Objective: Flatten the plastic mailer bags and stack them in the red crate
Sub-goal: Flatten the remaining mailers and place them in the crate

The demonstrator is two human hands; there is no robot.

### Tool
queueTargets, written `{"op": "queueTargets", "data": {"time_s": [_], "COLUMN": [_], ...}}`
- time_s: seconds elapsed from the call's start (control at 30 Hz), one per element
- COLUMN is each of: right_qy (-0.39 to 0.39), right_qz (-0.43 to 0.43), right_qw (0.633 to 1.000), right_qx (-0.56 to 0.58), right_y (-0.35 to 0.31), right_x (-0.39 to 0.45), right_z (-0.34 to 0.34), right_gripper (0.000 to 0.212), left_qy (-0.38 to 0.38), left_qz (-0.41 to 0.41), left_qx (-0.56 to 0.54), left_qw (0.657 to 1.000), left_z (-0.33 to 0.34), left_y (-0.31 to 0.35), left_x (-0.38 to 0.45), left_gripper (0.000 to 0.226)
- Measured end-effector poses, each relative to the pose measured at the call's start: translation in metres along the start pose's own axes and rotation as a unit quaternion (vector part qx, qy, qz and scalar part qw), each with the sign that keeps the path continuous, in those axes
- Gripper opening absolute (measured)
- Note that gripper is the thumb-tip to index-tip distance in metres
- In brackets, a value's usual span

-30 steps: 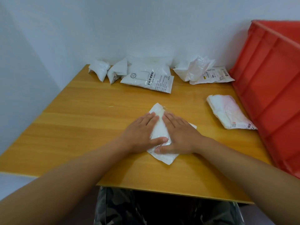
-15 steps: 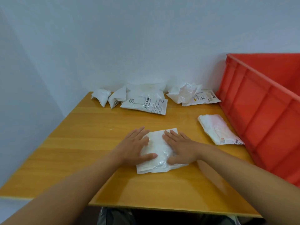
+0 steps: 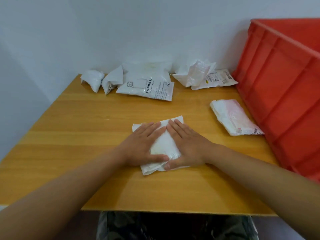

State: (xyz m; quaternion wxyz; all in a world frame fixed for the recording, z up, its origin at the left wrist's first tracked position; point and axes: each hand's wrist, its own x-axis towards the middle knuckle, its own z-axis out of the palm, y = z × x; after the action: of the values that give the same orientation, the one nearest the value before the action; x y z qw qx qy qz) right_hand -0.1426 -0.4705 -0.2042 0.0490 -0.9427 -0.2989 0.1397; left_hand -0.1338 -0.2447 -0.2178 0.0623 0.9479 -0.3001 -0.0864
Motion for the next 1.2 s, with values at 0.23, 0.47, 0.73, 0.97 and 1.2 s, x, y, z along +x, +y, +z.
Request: {"op": "queueTargets", "data": {"time_s": [0.23,0.47,0.73,0.97,1.2], "right_qy": [-0.017,-0.061,-0.009,-0.072,-0.086], "right_qz": [0.003,-0.008,-0.01,0.007,0.032], "right_qw": [1.0,0.998,0.998,0.997,0.996], "right_qx": [-0.014,-0.006,-0.065,-0.036,-0.017], "right_y": [-0.002,0.002,0.006,0.003,-0.009], "right_x": [0.002,0.003,-0.006,-0.018,-0.003], "right_z": [0.002,-0.009,-0.04,-0.051,-0.022], "right_gripper": [0.131,0.129,0.11,0.065,0.136], "left_qy": [0.008,-0.01,-0.003,0.094,0.028], "left_qz": [-0.011,-0.059,-0.113,-0.036,0.024], "left_qx": [-0.001,-0.011,0.034,0.048,0.005], "left_qw": [1.0,0.998,0.993,0.994,0.999], "left_z": [0.005,-0.001,-0.019,-0.025,-0.019], "left_y": [0.002,0.017,0.032,0.015,0.008], "left_x": [0.003,-0.003,-0.006,-0.011,-0.009], "left_gripper": [0.117,0.118,0.104,0.086,0.078]}}
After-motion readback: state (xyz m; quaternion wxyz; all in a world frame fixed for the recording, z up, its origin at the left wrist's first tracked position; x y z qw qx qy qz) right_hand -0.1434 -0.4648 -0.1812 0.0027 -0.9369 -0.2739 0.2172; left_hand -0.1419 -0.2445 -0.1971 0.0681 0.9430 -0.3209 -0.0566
